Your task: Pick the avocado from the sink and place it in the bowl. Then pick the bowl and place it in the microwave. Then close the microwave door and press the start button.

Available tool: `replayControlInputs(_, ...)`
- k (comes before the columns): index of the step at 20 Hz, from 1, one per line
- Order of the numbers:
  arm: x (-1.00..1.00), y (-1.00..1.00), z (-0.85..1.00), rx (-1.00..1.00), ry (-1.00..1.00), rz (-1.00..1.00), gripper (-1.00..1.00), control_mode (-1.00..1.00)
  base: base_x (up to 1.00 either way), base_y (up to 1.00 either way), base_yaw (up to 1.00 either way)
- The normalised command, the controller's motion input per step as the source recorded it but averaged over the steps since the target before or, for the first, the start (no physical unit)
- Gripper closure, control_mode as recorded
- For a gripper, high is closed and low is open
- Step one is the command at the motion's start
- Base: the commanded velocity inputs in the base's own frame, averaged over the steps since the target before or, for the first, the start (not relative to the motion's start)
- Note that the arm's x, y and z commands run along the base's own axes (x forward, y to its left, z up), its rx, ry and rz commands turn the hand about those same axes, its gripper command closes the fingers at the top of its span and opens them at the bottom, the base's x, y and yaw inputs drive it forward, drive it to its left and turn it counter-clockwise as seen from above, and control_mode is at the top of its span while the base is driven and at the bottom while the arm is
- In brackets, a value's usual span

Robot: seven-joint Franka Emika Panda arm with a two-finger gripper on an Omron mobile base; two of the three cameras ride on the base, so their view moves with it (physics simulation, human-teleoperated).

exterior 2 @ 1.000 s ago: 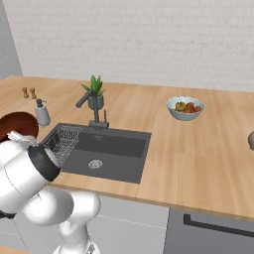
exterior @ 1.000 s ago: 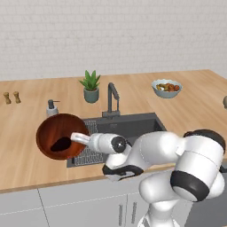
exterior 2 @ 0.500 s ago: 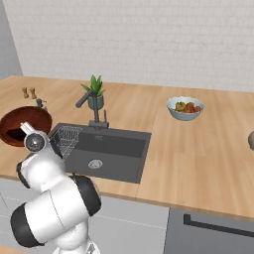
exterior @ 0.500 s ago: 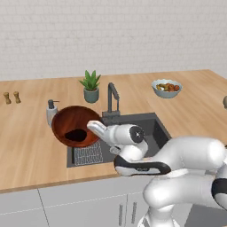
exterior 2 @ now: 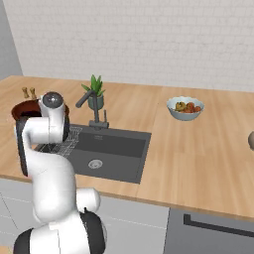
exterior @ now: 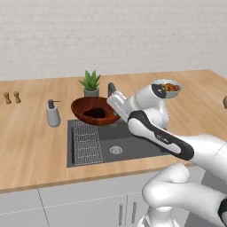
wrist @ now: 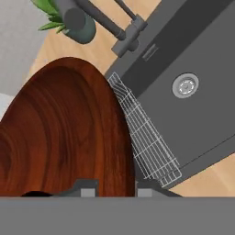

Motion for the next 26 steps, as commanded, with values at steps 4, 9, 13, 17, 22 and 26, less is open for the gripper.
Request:
replayControlInputs(4,-0.21,-0.62,0.16,0.0,0.12,-0.09,1.0,-1.0,0.0,0.0,0.0)
replayControlInputs(9,-0.33,-0.77,0.0,0.01,0.01,-0.06,1.0,-1.0,0.0,0.0,0.0)
replayControlInputs(13,-0.59,-0.29,0.0,0.0,0.0,-0.01,1.0,-1.0,0.0,0.0,0.0)
replayControlInputs(17,-0.4,-0.01,-0.01,0.0,0.0,-0.02,1.0,-1.0,0.0,0.0,0.0)
replayControlInputs(22,-0.02,0.0,0.0,0.0,0.0,0.0,1.0,-1.0,0.0,0.0,0.0)
replayControlInputs(26,-0.16,0.0,0.0,0.0,0.0,-0.02,1.0,-1.0,0.0,0.0,0.0)
